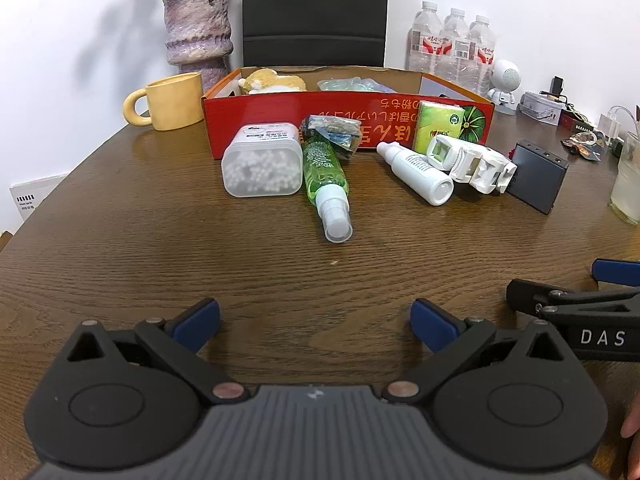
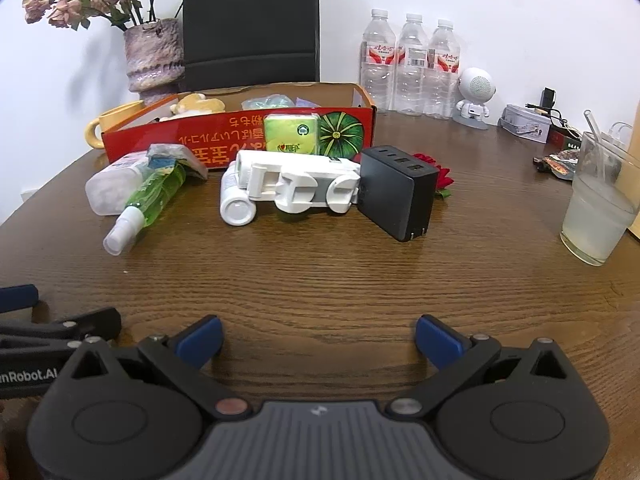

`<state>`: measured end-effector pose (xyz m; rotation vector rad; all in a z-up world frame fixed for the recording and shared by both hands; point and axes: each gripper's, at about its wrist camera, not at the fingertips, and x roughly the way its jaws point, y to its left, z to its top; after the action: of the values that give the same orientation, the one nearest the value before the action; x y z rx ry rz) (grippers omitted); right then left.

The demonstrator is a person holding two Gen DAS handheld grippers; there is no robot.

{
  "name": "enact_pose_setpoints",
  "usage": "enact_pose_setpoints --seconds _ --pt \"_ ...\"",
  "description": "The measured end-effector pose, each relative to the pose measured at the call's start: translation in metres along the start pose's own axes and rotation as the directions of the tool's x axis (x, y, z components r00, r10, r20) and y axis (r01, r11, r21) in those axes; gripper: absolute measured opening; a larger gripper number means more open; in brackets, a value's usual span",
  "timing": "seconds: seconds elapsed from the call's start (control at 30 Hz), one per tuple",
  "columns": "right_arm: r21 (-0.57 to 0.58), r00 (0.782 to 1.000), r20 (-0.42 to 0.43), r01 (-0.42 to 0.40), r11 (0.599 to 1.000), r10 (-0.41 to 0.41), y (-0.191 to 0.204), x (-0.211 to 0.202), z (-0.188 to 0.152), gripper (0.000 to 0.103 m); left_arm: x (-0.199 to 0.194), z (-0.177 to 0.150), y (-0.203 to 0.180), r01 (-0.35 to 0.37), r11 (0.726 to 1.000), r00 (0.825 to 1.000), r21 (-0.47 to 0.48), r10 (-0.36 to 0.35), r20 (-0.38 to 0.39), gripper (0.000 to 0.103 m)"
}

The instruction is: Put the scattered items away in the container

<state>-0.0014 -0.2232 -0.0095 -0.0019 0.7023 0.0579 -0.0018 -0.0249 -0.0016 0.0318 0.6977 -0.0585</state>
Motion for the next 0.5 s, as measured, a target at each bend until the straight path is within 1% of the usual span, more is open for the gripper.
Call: enact_pose_setpoints --seconds 0.27,0.3,0.37,0.43,0.47,0.5 --pt "0.003 1.0 0.004 0.002 1.0 -0.002 0.0 -0.002 -0.002 0.103 0.0 0.0 -0.001 -0.001 1.0 1.0 -0.001 0.001 0.0 0.103" --pt "0.003 1.0 0.004 0.003 1.0 -0.003 0.0 -0.002 -0.002 0.103 0.002 0.002 0.0 0.009 1.0 1.0 0.001 -0.009 0.001 0.103" --pt "-0.012 1.0 0.0 -0.011 1.0 0.011 -0.003 -0.001 0.0 0.103 0.005 0.007 0.001 0.031 1.0 1.0 0.005 -0.031 0.002 0.103" --pt "-0.043 0.998 -0.012 -0.055 0.998 0.054 -0.012 0.002 0.006 0.101 0.015 0.028 0.008 0.109 0.991 0.994 -0.073 -0.109 0.003 0.103" --pt "-0.033 0.998 -0.011 -0.06 0.998 0.06 -0.02 0.004 0.01 0.099 0.02 0.038 0.012 0.143 0.981 0.99 -0.127 -0.142 0.018 0.103" --pt "-0.018 0.999 -0.006 -0.054 0.998 0.053 -0.027 0.006 0.016 0.096 0.029 0.047 0.015 0.161 0.975 0.987 -0.15 -0.16 0.019 0.103"
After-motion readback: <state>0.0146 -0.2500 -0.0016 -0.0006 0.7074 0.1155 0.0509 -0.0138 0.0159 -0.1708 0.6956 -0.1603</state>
